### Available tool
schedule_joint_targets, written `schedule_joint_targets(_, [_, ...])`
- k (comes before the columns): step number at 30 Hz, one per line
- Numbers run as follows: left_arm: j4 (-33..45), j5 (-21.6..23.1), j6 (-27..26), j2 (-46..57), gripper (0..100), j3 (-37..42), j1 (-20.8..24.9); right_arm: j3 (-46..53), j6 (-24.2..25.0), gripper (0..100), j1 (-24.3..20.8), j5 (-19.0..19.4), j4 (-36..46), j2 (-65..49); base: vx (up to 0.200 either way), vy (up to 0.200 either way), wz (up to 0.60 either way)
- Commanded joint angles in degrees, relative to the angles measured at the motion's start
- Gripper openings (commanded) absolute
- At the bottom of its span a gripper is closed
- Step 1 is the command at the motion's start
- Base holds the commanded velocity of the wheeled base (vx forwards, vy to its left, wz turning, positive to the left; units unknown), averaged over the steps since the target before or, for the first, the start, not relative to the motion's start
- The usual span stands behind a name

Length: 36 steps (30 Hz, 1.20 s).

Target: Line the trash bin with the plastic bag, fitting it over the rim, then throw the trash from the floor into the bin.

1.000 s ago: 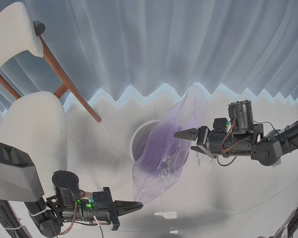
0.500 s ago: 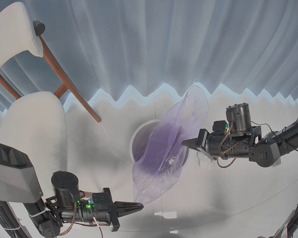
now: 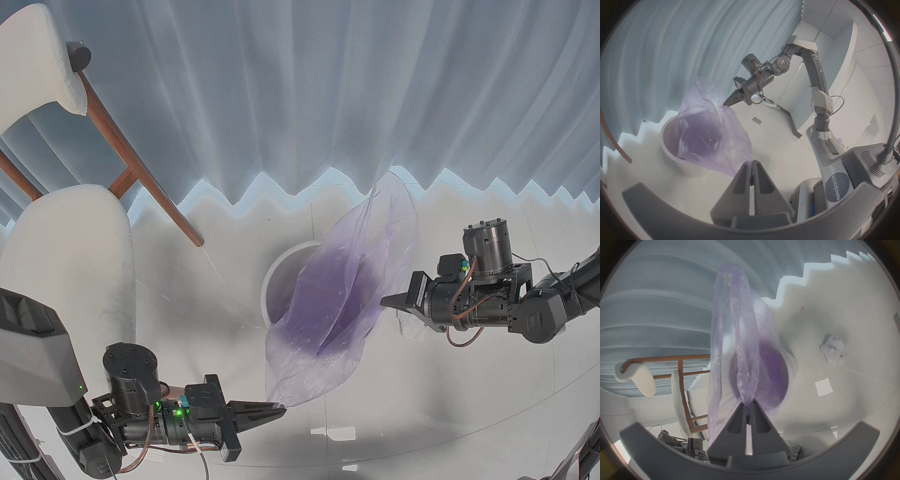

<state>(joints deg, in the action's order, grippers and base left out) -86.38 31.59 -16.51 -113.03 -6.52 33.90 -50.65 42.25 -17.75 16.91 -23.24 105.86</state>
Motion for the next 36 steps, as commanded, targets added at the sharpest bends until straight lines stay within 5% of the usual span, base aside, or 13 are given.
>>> schedule_joint_targets(1, [-0.01, -2.67, -0.02, -0.44, 0, -0.25, 0.2, 3.1, -1.21, 0, 2.1, 0.05, -0.41, -0.57, 0.0, 0.0, 0.0])
schedule_joint_targets(5, [-0.01, -8.38, 0.77, -3.16, 0, -2.0, 0.9, 6.71, -2.26, 0, 4.57, 0.32, -2.96, -0.83, 0.0, 0.0, 0.0])
schedule_joint_targets(16, [-0.01, -9.44, 0.07, -6.59, 0, 1.16, 1.08, 12.16, -2.26, 0, 3.95, 0.41, -10.95, 6.46, 0.0, 0.0, 0.0])
schedule_joint_targets(36, [-0.01, -21.21, 1.48, -16.08, 0, -1.12, -0.42, 12.07, -1.82, 0, 3.77, 0.32, -19.22, 15.51, 0.0, 0.0, 0.0])
